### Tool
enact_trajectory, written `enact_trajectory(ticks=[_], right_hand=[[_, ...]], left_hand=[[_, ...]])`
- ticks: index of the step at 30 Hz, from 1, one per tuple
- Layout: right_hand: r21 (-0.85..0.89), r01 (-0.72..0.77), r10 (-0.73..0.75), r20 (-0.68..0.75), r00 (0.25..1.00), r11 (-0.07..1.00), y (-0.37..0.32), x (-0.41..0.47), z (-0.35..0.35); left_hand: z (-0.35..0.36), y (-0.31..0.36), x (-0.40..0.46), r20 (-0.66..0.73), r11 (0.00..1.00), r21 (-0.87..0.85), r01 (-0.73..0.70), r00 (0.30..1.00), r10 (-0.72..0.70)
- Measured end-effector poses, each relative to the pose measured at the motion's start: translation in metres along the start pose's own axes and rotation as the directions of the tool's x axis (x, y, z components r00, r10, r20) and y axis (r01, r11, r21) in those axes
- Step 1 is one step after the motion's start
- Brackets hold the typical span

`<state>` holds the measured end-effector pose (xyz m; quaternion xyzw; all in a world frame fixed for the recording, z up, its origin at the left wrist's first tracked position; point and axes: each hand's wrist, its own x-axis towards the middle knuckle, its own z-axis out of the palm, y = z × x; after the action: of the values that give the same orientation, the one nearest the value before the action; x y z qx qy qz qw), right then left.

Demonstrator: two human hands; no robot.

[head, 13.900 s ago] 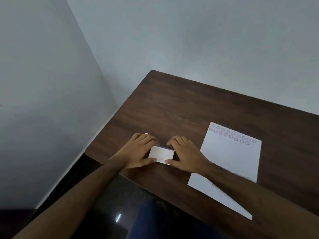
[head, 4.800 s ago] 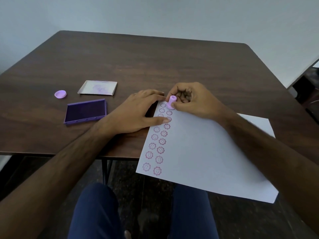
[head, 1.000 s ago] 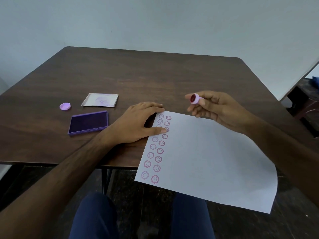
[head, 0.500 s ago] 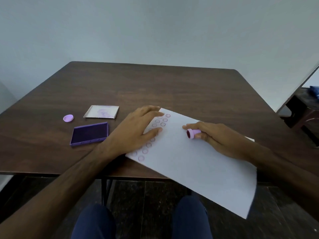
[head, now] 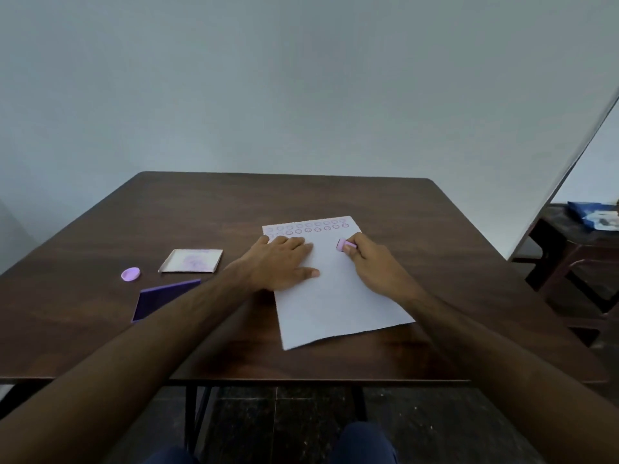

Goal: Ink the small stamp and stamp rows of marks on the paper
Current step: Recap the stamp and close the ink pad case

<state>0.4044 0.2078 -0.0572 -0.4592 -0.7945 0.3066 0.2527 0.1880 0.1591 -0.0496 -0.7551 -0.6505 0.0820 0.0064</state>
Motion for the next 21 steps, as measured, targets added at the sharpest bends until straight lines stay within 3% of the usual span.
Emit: enact_trajectory(ticks=[9,14,16,18,21], right_hand=[[-0.098,-0.031,0.024,-0.077,0.997,0.995,-0.004,0.003,0.010],[-0.104,0.055,-0.070,-0.148,0.986,0.993,-0.021,0.009,0.007],[-0.026,0.126,-0.129,-0.136,0.982,0.992,-0.038,0.014,0.007],[0.170,0.145,-0.138,-0.055,0.989,0.975,-0.055,0.021,0.015],[0.397,0.133,-0.171,0.061,0.983,0.908,-0.081,0.028,0.038]], left_hand=[[0.013,-0.018,0.031,-0.031,0.988,-0.155,0.017,0.999,-0.022],[0.006,-0.023,0.003,-0.273,0.997,-0.077,-0.003,0.962,-0.018],[-0.003,-0.036,-0.021,-0.364,0.993,-0.116,-0.004,0.931,-0.039],[-0.005,-0.057,-0.055,-0.434,0.986,-0.169,0.008,0.897,-0.081],[0.004,-0.098,-0.112,-0.462,0.950,-0.273,0.149,0.846,-0.266]])
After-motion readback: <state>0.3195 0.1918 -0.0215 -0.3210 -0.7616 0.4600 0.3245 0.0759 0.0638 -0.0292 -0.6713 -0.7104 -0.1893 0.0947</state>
